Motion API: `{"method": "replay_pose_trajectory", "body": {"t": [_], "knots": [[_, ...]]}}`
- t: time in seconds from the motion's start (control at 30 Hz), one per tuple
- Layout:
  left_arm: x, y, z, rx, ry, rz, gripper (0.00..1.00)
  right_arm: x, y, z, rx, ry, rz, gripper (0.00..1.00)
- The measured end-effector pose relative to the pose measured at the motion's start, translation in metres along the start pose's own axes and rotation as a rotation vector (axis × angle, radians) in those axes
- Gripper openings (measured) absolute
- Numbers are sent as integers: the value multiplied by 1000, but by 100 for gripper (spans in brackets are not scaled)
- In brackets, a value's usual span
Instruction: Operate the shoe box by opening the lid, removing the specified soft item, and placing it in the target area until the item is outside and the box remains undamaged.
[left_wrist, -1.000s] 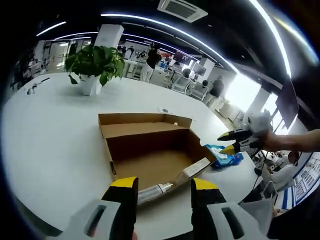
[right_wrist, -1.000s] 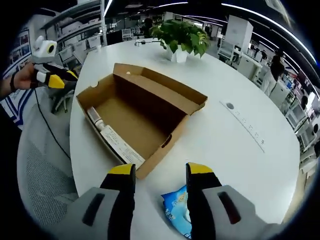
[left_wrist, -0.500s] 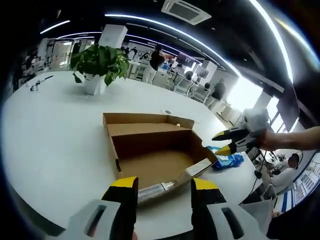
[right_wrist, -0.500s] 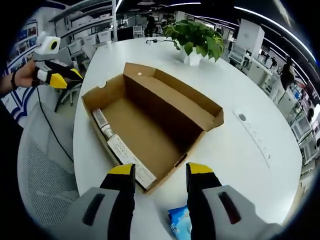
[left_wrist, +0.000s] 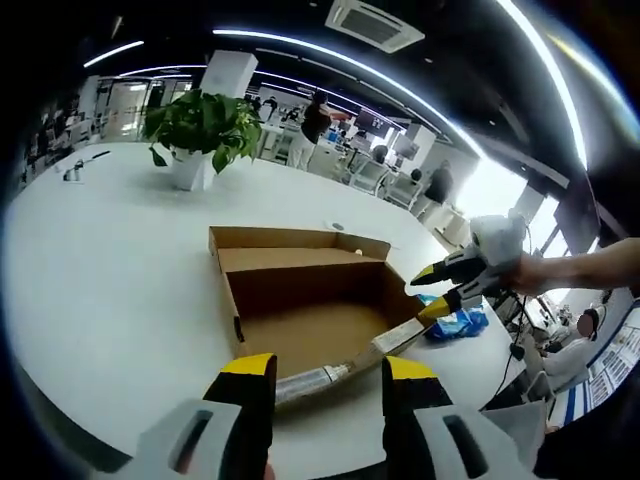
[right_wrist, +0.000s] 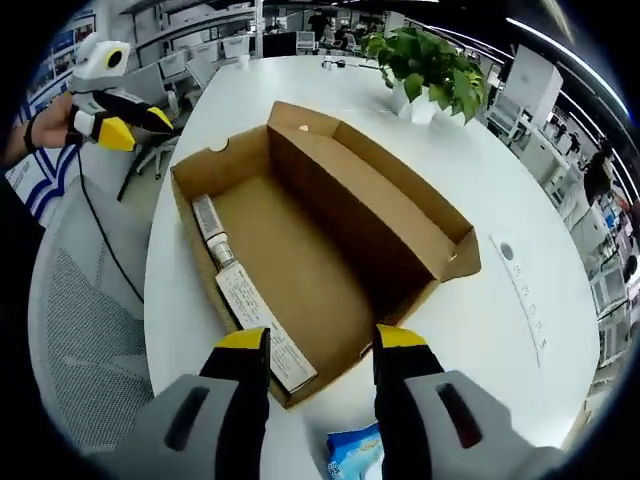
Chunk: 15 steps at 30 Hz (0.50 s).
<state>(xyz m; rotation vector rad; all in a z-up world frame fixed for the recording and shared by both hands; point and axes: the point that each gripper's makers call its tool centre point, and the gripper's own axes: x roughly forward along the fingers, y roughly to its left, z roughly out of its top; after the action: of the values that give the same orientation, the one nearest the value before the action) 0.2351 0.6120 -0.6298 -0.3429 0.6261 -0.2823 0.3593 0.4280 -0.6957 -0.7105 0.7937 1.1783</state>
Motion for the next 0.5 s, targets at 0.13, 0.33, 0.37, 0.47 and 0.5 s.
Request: {"method": "replay_pose_trajectory", "body": {"t": [0.13,0.33,0.37,0.47,0.5], "knots": [[2,-4,0,21,4,3,43,6,-2,0,-48,24,13,38],[5,-10,-2,48,9,-3,43,16,4,-2,-110,67,61,38],[6,-10,-3,46,9,-4,43,17,6,-2,-119,72,69,39],[7,-10,-4,41,8,-5,43,22,16,-5,-150,103,137,41],[8,-10,-5,40,8,-5,43,24,18,-6,-160,105,147,40]]}}
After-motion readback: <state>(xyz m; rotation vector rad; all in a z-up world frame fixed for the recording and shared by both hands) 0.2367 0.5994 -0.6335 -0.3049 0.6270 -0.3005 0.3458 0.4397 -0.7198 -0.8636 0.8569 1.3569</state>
